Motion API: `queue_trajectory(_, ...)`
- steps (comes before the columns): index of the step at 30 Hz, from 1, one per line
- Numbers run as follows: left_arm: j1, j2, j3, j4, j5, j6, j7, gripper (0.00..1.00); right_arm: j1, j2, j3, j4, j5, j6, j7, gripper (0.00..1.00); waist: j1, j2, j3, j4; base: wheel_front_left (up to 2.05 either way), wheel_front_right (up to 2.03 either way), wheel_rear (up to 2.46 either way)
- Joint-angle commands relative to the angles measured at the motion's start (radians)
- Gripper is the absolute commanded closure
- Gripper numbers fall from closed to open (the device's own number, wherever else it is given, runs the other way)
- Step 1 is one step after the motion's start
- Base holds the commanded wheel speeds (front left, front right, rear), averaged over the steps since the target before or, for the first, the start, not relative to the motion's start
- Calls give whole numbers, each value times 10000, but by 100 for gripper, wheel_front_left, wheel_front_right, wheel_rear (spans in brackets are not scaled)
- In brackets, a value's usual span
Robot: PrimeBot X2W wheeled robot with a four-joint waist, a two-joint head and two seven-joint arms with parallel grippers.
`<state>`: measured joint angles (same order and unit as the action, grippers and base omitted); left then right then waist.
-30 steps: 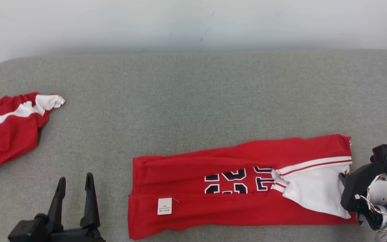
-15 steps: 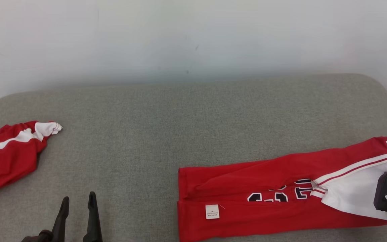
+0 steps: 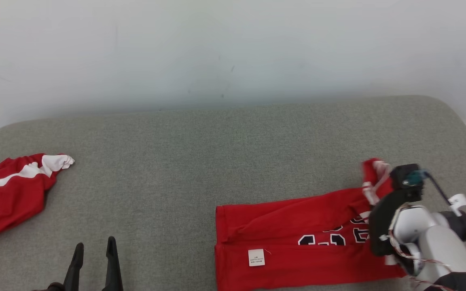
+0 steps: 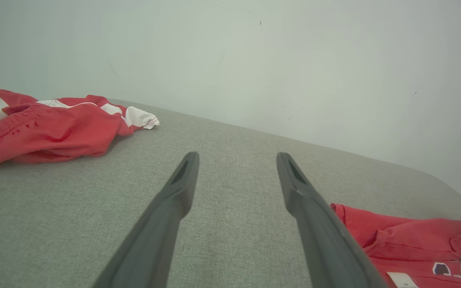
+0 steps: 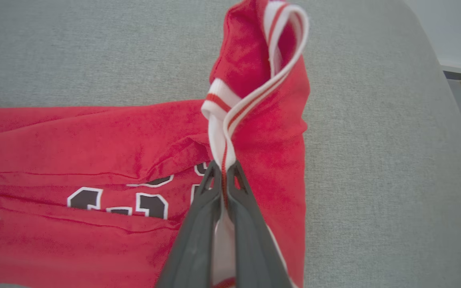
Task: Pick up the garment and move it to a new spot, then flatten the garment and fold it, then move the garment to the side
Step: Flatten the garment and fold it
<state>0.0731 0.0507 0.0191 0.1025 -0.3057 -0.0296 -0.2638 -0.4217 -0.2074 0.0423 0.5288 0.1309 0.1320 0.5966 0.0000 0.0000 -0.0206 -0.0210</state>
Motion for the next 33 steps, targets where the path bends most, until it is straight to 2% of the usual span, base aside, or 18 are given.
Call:
queue_trajectory(1, 143, -1, 8, -18, -34, 5, -6, 0, 158, 98, 414, -309, 282, -27, 167, 100, 0, 0, -16, 25, 0, 0, 0)
queue_trajectory(5, 108, -1, 29, 17, 31, -20, -6, 0, 343, 354, 1725, -1099, 958, -27, 592, 100, 0, 0, -27, 78, 0, 0, 0)
queue_trajectory(10, 26, 0, -1, 57, 73, -41, -5, 0, 297, 756, 2806, -1268, 1459, -27, 678, 100, 0, 0, 6, 178, 0, 0, 0)
queue_trajectory(19, -134, 0, -94, 137, 170, -150, -5, 0, -296, 1470, 4006, -410, 1875, -27, 96, 100, 0, 0, 210, 478, 0, 0, 0)
queue_trajectory(33, -540, 0, -248, 281, 241, -291, -5, 0, -1084, 1579, 5500, 931, 3139, -27, -1173, 100, 0, 0, 585, 797, 0, 0, 0)
